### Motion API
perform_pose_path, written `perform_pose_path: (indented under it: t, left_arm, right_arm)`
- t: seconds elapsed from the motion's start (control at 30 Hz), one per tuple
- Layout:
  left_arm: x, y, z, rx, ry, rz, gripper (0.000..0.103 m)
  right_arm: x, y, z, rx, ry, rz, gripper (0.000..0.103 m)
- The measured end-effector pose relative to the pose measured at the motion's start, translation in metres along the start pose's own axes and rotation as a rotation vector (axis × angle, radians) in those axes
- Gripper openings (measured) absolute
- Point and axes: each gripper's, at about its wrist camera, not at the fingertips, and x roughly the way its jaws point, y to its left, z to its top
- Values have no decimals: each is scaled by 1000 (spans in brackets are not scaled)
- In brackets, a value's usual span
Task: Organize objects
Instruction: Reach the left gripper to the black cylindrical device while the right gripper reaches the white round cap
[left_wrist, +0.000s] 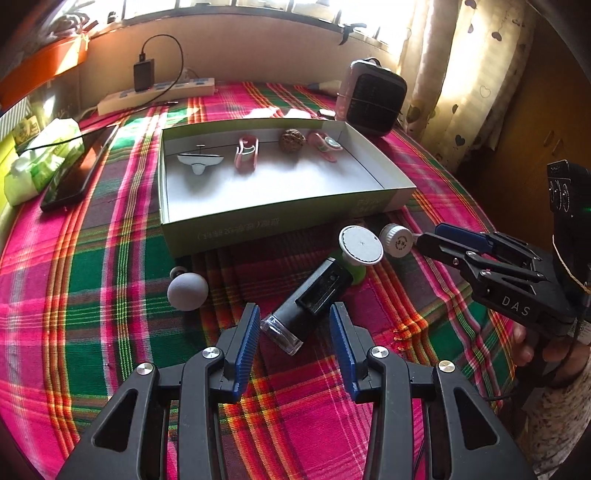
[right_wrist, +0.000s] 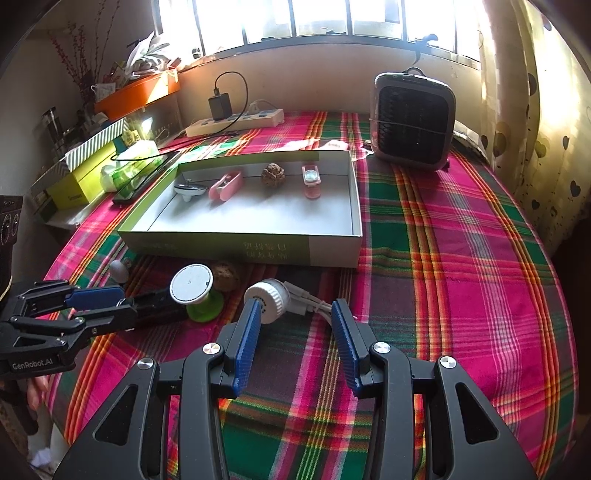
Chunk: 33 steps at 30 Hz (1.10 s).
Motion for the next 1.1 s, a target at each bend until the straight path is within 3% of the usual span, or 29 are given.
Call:
perform_pose_path:
  t: [0.47,0.73,1.1]
  left_arm:
    - [4,-16,0,68,14,-10,39]
    - [5,-30,-6,187,31,13,42]
    - [23,-31,2,190,49,43,42]
  right_arm:
    - [7,0,-3,-23,23,25,41]
    - [10,7,-2,-68,32,35,41]
    - [20,16,4,-88,43,10,42]
